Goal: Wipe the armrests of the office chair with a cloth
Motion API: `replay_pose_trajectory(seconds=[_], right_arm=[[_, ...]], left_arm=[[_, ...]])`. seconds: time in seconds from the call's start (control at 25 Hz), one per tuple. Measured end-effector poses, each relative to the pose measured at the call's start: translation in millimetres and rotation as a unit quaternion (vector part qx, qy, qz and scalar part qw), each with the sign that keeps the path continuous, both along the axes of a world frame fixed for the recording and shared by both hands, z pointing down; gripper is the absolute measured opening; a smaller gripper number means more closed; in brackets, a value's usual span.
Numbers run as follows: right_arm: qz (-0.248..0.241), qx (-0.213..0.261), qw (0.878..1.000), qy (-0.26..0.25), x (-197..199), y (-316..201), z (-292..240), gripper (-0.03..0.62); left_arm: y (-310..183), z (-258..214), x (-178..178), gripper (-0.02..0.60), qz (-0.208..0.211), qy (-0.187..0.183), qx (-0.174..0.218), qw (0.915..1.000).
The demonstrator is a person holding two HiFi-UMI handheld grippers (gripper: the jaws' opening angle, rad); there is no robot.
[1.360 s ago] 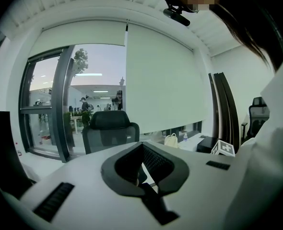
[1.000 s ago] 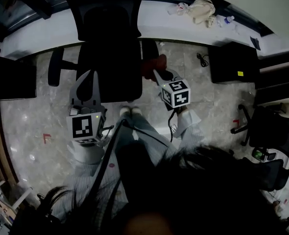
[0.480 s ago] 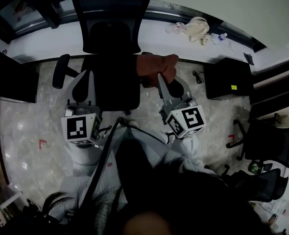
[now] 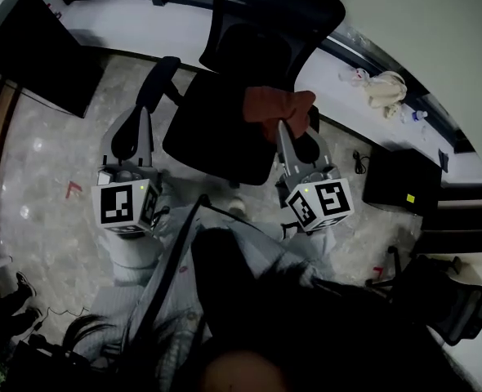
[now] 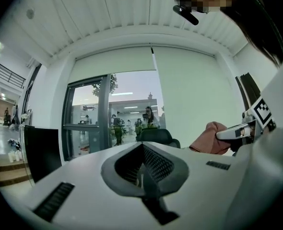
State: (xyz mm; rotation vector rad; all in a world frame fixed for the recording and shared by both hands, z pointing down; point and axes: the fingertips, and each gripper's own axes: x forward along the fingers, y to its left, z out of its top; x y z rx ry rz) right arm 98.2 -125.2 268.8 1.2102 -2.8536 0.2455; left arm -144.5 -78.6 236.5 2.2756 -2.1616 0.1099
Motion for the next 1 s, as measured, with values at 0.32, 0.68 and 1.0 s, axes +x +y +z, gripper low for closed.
replay_pose_trajectory(seconds=[0.32, 0.68, 1.0], right_arm=[[0.047, -0.012, 0.999, -0.001, -181.0, -37.9, 18.1, 0.035], [0.139, -0.05, 0.989, 0.0, -299.8, -51.2, 43.9, 0.035], [0.088, -0.134, 0.986, 0.046, -344.0, -38.9, 111.3, 0.035]], left_arm=[[-67.8, 9.3, -154.1, 0.003, 0.091, -0.027, -0.001, 0.9955], [-124.2, 13.6, -249.6, 0.003, 0.19, -0.021, -0.023, 0.9813], [-126.9, 51.6, -250.5, 0.003, 0.211, -0.002, -0.052, 0.9762]])
